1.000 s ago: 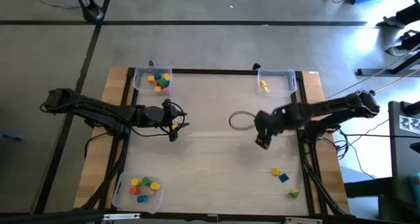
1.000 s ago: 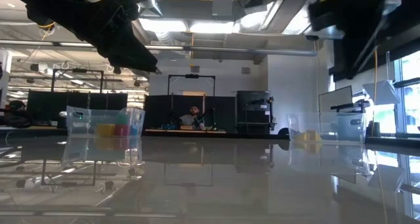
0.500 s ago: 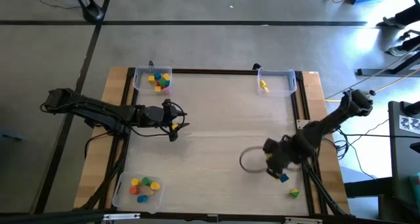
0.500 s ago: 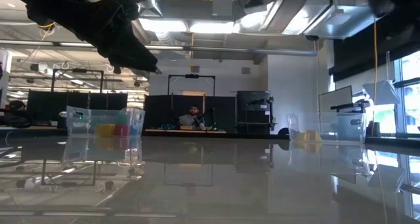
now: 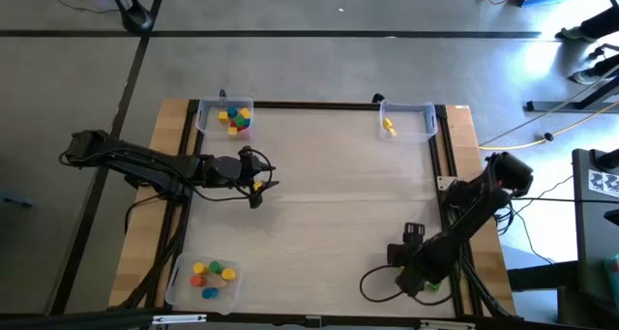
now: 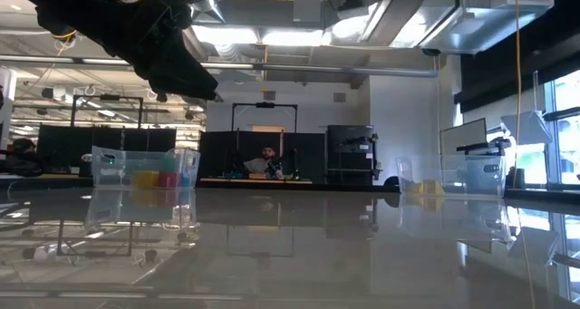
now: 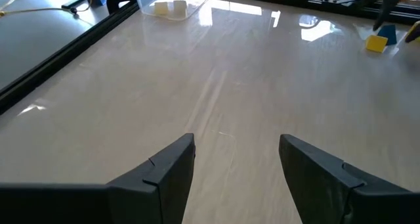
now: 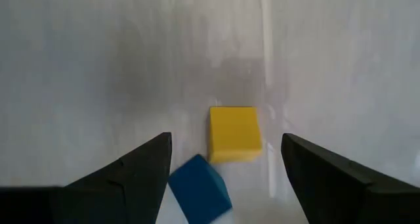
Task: Sort blocks by size
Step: Put the right yellow triangular prism block into the top right transparent bin
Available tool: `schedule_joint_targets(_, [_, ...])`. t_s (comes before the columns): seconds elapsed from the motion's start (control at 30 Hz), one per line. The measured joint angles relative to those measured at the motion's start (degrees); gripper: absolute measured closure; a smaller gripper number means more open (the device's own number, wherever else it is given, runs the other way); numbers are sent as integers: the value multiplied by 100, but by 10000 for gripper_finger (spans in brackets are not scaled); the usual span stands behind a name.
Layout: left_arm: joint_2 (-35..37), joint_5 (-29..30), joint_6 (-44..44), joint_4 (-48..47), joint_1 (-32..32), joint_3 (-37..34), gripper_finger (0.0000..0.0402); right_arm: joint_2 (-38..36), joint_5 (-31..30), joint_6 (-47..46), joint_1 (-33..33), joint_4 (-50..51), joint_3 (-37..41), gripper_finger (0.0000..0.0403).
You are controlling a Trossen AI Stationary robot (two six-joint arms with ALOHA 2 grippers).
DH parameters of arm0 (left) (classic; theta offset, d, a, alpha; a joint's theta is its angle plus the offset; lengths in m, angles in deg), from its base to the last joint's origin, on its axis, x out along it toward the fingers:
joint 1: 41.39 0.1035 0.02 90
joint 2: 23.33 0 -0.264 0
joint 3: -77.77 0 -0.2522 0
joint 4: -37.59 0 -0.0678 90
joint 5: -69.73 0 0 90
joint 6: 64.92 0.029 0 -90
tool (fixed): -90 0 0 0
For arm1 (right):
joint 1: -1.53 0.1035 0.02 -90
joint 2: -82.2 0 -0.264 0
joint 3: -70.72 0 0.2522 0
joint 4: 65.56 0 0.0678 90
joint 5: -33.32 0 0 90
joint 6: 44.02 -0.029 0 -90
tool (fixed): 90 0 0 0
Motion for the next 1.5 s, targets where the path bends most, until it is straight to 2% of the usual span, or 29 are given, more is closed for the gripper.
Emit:
schedule_joint_targets(0.2, [0, -2, 2, -2, 0, 0, 192, 526, 282, -12, -83, 26, 49, 116])
schedule_joint_targets(0.47, [0, -2, -15, -3, 0, 0, 192, 456, 541, 59, -170, -497, 571, 121])
schedule_joint_targets(0.6, [0, -2, -15, -22, 0, 0, 192, 460, 533, 197, -170, -658, 619, 163])
schedule_joint_targets(0.8, [0, 1, 48, -20, 11, 0, 192, 466, 592, 342, -272, -647, 612, 272])
schedule_joint_targets(0.93, [0, -1, 48, -3, 11, 0, 192, 271, 703, 584, -460, -637, 631, 272])
schedule_joint_targets(1.07, [0, 1, 50, -4, 11, 0, 192, -171, 447, 575, -947, -403, 685, 272])
schedule_joint_targets(1.23, [0, 1, 60, 7, 11, -2, 192, -900, 320, 632, -1895, -194, 662, 272])
schedule_joint_targets(1.5, [0, 1, 55, 10, 11, -2, 192, -2107, -1060, 1315, -3642, 229, 643, 271])
